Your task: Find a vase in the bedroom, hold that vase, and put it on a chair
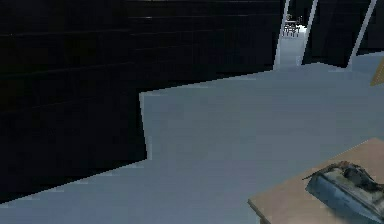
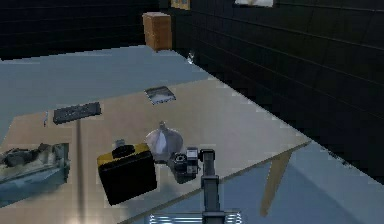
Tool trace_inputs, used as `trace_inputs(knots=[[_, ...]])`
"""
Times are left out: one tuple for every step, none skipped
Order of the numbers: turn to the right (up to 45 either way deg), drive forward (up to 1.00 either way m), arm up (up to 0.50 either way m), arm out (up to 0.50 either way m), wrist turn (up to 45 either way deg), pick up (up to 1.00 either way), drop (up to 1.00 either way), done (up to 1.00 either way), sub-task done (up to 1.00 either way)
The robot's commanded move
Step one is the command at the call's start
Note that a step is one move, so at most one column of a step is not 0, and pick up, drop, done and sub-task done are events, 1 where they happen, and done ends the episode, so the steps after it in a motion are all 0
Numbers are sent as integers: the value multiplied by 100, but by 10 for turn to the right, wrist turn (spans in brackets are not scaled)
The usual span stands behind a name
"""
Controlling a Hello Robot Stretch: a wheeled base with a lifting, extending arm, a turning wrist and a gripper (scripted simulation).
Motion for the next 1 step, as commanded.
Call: trace_inputs(knots=[[0, 0, 0, 0, 0, 100, 0, 0, 0]])
